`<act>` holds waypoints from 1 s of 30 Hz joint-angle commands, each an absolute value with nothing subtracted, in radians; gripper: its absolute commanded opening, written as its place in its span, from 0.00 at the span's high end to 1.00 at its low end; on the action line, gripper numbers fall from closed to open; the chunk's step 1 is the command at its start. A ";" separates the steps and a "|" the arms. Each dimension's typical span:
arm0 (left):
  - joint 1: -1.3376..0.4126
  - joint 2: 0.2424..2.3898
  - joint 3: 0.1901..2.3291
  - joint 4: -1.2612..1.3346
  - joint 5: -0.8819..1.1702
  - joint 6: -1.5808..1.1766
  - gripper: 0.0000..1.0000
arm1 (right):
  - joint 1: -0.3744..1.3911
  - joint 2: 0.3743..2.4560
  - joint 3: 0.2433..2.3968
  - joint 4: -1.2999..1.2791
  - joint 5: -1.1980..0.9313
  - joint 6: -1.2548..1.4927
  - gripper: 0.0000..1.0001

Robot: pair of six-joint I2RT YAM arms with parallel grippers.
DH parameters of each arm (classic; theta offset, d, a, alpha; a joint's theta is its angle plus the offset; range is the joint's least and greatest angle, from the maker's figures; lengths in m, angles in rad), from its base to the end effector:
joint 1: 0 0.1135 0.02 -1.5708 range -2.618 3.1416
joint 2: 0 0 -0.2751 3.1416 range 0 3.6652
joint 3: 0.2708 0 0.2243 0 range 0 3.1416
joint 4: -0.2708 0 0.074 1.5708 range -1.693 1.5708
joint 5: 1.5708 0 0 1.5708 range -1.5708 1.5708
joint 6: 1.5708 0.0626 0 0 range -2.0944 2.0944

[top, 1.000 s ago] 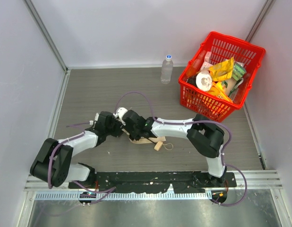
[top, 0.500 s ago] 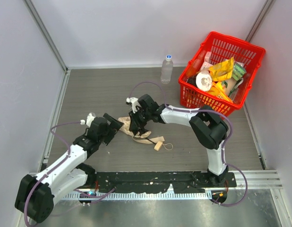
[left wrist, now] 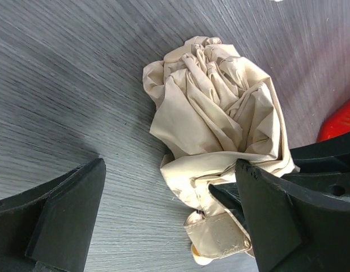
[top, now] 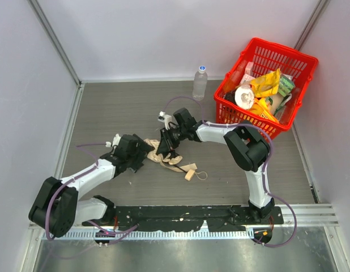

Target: Put away the umbrella

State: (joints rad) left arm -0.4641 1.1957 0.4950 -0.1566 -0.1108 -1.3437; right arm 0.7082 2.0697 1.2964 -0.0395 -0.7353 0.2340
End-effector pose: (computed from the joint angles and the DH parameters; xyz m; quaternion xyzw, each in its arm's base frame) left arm 0.1929 -0.0888 0.1730 -0.4158 0.8383 -0.2419 0.2565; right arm 0.3000 0.3122 0.1596 -0.3329 0.8115 0.4542 0.1561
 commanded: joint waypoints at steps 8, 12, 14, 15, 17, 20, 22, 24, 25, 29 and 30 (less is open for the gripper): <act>-0.500 1.150 0.541 -0.056 -0.192 -1.469 0.00 | 0.696 2.186 1.236 -0.262 -0.727 0.230 0.99; -0.500 1.276 0.603 -0.086 -0.137 -1.505 0.00 | 0.695 2.183 1.243 -0.261 -0.732 0.229 0.99; -0.500 1.314 0.632 -0.112 -0.124 -1.509 0.00 | 0.695 2.181 1.244 -0.262 -0.729 0.229 0.99; -0.502 1.328 0.652 -0.132 -0.130 -1.502 0.00 | 0.696 2.180 1.244 -0.264 -0.729 0.229 0.99; -0.505 1.365 0.672 -0.153 -0.149 -1.497 0.00 | 0.696 2.178 1.246 -0.264 -0.733 0.229 0.99; -0.505 1.426 0.696 -0.222 -0.149 -1.511 0.00 | 0.696 2.178 1.253 -0.265 -0.735 0.229 0.99; -0.505 1.468 0.712 -0.279 -0.144 -1.514 0.00 | 0.696 2.178 1.255 -0.270 -0.742 0.224 0.99; -0.505 1.495 0.706 -0.333 -0.149 -1.546 0.00 | 0.696 2.175 1.255 -0.270 -0.745 0.225 0.99; -0.505 1.509 0.703 -0.340 -0.150 -1.554 0.00 | 0.696 2.175 1.256 -0.268 -0.752 0.221 0.99; -0.506 1.597 0.742 -0.377 -0.172 -1.540 0.01 | 0.696 2.171 1.253 -0.261 -0.788 0.215 0.99; -0.509 1.617 0.750 -0.379 -0.187 -1.529 0.08 | 0.695 2.168 1.253 -0.259 -0.790 0.215 0.99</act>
State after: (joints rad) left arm -0.5003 1.5021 0.7528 -0.2523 -0.1345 -1.5414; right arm 0.6846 2.0945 1.3071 -0.0502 -0.8322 0.2485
